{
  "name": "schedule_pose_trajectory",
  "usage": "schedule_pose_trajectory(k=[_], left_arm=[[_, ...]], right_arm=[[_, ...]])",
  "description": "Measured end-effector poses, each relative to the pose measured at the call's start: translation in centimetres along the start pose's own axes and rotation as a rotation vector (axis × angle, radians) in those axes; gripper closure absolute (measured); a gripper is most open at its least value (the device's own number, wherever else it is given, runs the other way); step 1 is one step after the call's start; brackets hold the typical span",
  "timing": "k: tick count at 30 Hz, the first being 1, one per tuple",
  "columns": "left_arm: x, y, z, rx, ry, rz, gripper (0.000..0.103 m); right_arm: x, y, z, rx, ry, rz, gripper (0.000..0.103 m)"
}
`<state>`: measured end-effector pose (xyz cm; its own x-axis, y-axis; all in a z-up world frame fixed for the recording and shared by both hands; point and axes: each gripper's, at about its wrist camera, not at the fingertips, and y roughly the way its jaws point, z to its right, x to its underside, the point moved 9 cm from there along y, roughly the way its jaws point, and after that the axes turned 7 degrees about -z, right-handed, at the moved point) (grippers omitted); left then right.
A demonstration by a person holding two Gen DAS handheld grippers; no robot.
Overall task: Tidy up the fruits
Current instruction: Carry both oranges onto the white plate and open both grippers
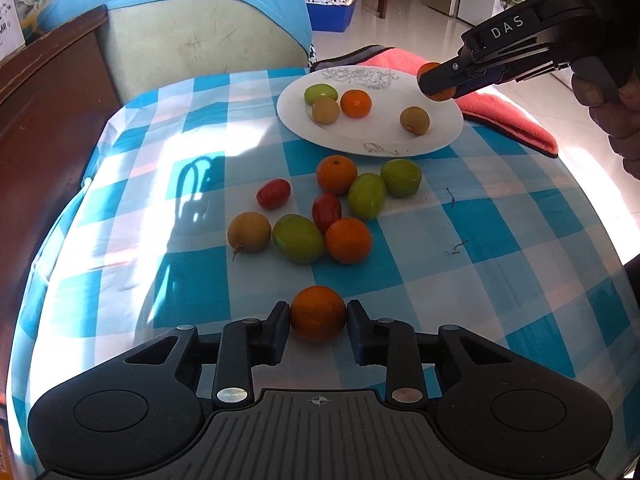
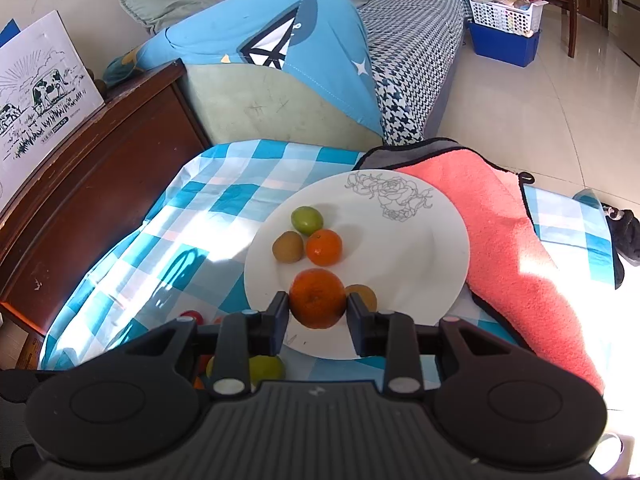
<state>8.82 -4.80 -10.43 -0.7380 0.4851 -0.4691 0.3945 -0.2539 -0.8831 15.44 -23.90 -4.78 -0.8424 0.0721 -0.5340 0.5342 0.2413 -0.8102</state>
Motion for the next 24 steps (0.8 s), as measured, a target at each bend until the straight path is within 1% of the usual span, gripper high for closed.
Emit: schedule_pose_trajectory(k=[4,6,8,10,11,15,17,24], left_arm=[[-0.1,0.0,0.2,-0.008,0.007,0.004,0.075],[-0.5,-0.3,0.1,0.004,-0.007,0.017,0.075],[-1.3,-1.0,0.0,0.032,-0.033,0.049,0.075],[-2.8,-1.7,0.0,0.066,-0.064,0.090,0.075],[-3.5,-1.8,0.0,0.069,-0.069,0.106,0.075],[-6.9,-2.1,0.5,0.045,-0.055,0.176,0.075],[-8.5,-1.7,0.6,0.060,-0.069,0.197,0.075],[-11.5,1.4,0.9,0.075,-0.078,0.194,0.075]], right_arm=[[0.0,0.0,0.0,-0.001,-0.001,-0.001,0.071],[0.0,-0.1,0.1,0.000,0.002,0.000,0.071],[-0.2,-0.3,0.3,-0.006,0.004,0.002,0.071],[-0.4,-0.5,0.5,-0.014,0.009,0.009,0.071],[-0.6,-0.6,0.6,-0.014,0.007,0.013,0.071],[-1.2,-0.7,1.2,-0.017,0.011,0.021,0.071],[-1.2,-0.4,1.6,-0.009,0.021,0.011,0.071],[-1.3,0.8,3.1,0.029,0.052,-0.016,0.071]])
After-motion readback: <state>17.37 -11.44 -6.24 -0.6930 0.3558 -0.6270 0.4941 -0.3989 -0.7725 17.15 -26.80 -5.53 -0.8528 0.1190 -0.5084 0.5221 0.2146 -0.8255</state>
